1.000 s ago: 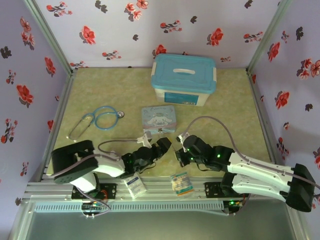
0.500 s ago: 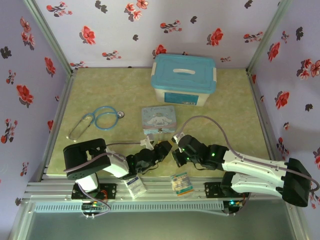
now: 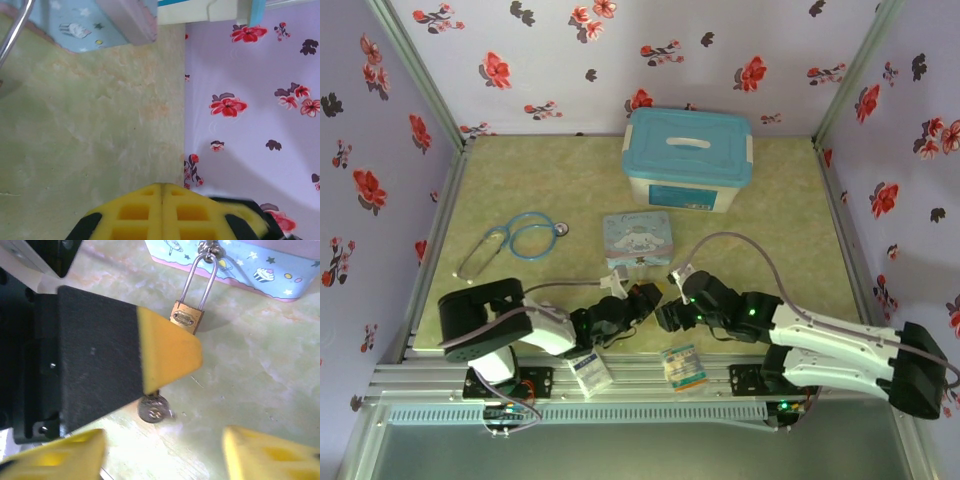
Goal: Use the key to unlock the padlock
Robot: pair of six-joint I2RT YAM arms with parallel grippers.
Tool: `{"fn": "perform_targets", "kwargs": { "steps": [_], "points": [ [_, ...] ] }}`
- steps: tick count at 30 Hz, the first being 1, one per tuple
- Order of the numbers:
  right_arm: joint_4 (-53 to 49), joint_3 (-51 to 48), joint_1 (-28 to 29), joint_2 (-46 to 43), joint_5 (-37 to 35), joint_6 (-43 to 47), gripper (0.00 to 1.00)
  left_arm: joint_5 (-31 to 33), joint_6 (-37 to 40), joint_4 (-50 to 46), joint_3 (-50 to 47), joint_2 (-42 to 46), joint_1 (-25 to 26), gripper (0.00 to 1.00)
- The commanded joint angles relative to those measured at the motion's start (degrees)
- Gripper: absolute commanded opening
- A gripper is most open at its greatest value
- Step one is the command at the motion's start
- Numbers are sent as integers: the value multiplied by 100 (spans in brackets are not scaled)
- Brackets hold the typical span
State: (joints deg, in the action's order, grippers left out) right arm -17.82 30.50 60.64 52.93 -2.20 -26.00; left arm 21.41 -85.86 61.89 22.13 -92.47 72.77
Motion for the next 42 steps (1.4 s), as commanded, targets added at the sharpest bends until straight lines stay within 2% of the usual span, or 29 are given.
{"fn": "perform_targets", "kwargs": {
  "steps": [1,3,6,8,10,14,18,24,27,35,42],
  "points": [
    [428,-303,-620,-636,997,-210,86,234,897,-1107,258,879,41,0],
    [1118,-605,-979,-1075,1770,-540,85,262,1285,-1634,353,1372,41,0],
    [2326,-976,-1260,-1496,2666,-1002,87,196,1775,-1528,237,1832,8,0],
    [2958,-1067,-1293,-1550,2985,-1221,87,125,1997,-1310,133,2023,-5,0],
    [3539,-1161,-1292,-1522,3136,-1390,87,36,2279,-1483,159,2262,-7,0],
    [4260,-1286,-1305,-1435,3075,-1492,84,-58,2888,-2821,635,2909,56,0],
    [4999,-1348,-1307,-1147,3157,-1657,78,32,3037,-3033,653,3292,52,0],
    [6895,-1694,-1302,-448,3120,-2383,68,100,2988,-2125,408,3345,35,0],
    [7605,-1716,-1306,-138,3081,-2654,62,116,3026,-2004,469,3312,29,0],
    [8336,-1784,-1298,234,3004,-2918,48,266,2934,-1641,409,3170,35,0],
    [8550,-1809,-1249,490,2995,-2977,47,338,2902,-1425,375,3169,27,0]
  ]
}}
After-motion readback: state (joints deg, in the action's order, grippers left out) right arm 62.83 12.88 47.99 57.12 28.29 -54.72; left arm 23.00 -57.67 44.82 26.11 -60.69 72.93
